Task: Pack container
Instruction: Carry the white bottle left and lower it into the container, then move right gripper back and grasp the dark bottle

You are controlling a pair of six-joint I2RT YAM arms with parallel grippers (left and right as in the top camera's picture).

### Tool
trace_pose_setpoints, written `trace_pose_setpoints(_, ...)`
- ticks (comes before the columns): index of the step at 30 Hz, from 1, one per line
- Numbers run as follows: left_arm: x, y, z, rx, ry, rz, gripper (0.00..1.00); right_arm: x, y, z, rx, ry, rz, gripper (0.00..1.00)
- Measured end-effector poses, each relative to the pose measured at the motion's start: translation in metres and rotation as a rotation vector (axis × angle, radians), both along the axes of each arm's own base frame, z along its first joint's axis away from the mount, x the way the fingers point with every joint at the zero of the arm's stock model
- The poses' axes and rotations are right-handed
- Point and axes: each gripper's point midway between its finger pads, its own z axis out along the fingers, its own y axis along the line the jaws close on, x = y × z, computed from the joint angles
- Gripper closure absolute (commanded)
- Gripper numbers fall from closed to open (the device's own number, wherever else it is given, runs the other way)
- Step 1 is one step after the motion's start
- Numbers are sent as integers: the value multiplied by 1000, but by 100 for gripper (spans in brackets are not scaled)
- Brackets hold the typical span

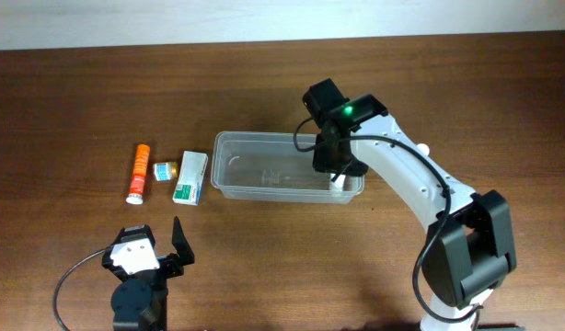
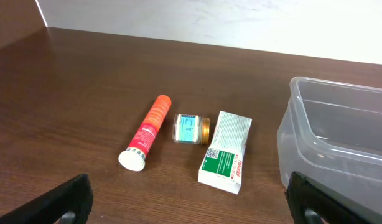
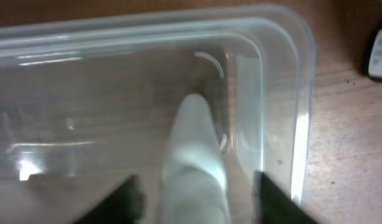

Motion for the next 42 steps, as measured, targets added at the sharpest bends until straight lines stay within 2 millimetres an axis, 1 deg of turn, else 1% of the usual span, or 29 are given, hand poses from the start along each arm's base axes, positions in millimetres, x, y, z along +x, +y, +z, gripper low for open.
trace_pose_setpoints(1,0,0,0,0,0,0,0,1,0,7,5,-19,5,10)
trace_pose_setpoints(3,0,0,0,0,0,0,0,1,-2,28,20,-72,9,9)
trace_pose_setpoints(4,0,0,0,0,0,0,0,1,-4,43,27,-111,9,9)
trace_pose_setpoints(5,0,0,0,0,0,0,0,0,-6,58,37,-153,6,8)
trace_pose_setpoints(6,0,0,0,0,0,0,0,-3,-12,86,51,-227,1,8)
trace_pose_setpoints(8,0,0,0,0,0,0,0,-10,-24,122,62,-318,-13,8)
trace_pose_setpoints(10,0,0,0,0,0,0,0,-19,-48,155,62,-398,-57,8)
trace_pose_setpoints(11,0,0,0,0,0,0,0,-22,-64,166,51,-422,-89,8)
trace_pose_setpoints(12,0,0,0,0,0,0,0,-24,-88,173,28,-434,-142,9)
trace_pose_setpoints(13,0,0,0,0,0,0,0,-24,-103,173,14,-430,-176,9)
trace_pose_setpoints(14,0,0,0,0,0,0,0,-22,-117,171,2,-418,-206,9)
trace_pose_setpoints(16,0,0,0,0,0,0,0,-16,-152,158,-25,-373,-276,11)
trace_pose_setpoints(17,0,0,0,0,0,0,0,-13,-163,151,-32,-348,-295,12)
trace_pose_setpoints(18,0,0,0,0,0,0,0,-11,-173,143,-31,-320,-308,17)
trace_pose_setpoints(20,0,0,0,0,0,0,0,-7,-186,125,-17,-261,-317,32)
trace_pose_setpoints(21,0,0,0,0,0,0,0,-4,-192,111,0,-215,-307,35)
trace_pose_setpoints(22,0,0,0,0,0,0,0,-2,-195,100,17,-179,-302,35)
trace_pose_setpoints(24,0,0,0,0,0,0,0,3,-198,77,46,-114,-291,35)
trace_pose_setpoints(26,0,0,0,0,0,0,0,11,-195,51,70,-53,-267,35)
trace_pose_setpoints(29,0,0,0,0,0,0,0,20,-192,27,88,-7,-249,36)
trace_pose_setpoints(31,0,0,0,0,0,0,0,23,-191,19,96,2,-243,41)
trace_pose_setpoints(34,0,0,0,0,0,0,0,24,-191,18,98,-1,-240,45)
trace_pose_setpoints(36,0,0,0,0,0,0,0,27,-190,16,100,-9,-236,45)
trace_pose_setpoints(40,0,0,0,0,0,0,0,28,-187,3,100,7,-228,46)
trace_pose_setpoints(42,0,0,0,0,0,0,0,28,-185,-3,100,24,-225,52)
